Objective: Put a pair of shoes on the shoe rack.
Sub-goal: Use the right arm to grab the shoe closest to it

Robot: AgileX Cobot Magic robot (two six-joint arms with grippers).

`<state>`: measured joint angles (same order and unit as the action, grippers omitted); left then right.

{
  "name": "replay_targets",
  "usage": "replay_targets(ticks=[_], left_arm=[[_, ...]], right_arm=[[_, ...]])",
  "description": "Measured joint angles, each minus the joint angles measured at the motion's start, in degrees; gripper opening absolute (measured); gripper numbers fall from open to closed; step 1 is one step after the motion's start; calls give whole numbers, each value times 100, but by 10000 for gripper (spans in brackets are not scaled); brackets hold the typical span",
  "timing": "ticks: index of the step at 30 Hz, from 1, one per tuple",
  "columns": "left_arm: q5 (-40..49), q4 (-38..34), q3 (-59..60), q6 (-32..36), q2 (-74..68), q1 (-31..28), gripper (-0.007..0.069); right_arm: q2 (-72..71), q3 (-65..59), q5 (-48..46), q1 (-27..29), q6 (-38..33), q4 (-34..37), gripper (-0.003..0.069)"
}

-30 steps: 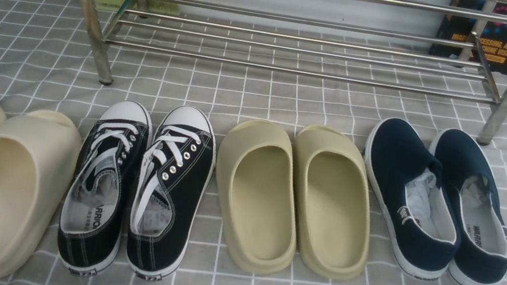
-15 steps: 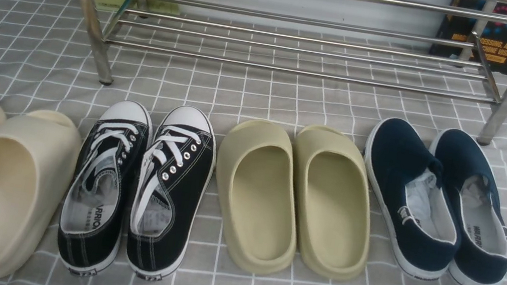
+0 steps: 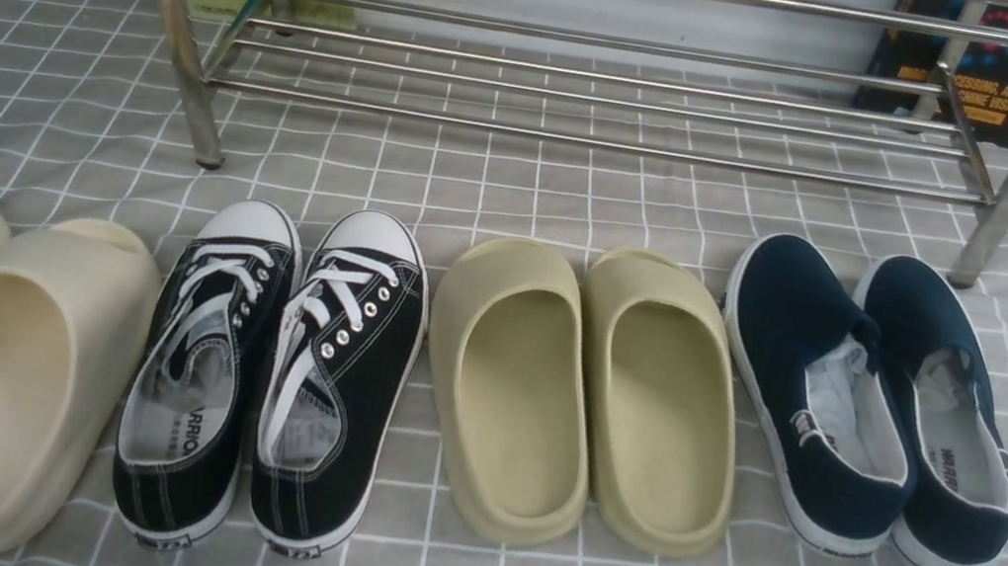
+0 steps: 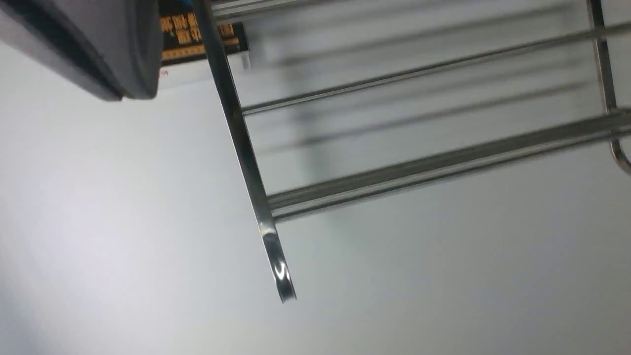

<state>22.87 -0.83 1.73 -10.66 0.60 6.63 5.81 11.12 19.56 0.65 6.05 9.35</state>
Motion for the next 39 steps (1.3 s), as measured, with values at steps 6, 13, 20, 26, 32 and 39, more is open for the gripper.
replay_targets(ticks=[6, 13, 20, 26, 32, 39], left_arm=[[0, 0, 0, 0, 0, 0, 239], [0, 0, 0, 0, 0, 0, 239], [0, 0, 0, 0, 0, 0, 239], [0, 0, 0, 0, 0, 0, 239], [0, 0, 0, 0, 0, 0, 239], [0, 0, 0, 0, 0, 0, 239]], right_arm=[[2544, 2167, -2460, 0, -604, 0, 7], [5505, 3690, -5349, -373, -647, -27, 16], [7112, 4877, -6016, -1705, -544, -402, 140], [8394, 5389, -6259, -2180, -134, -935, 400], [9328, 5419, -6121, -2232, -61, -1009, 374], [9601, 5515, -6115, -2249, 102, -892, 46]])
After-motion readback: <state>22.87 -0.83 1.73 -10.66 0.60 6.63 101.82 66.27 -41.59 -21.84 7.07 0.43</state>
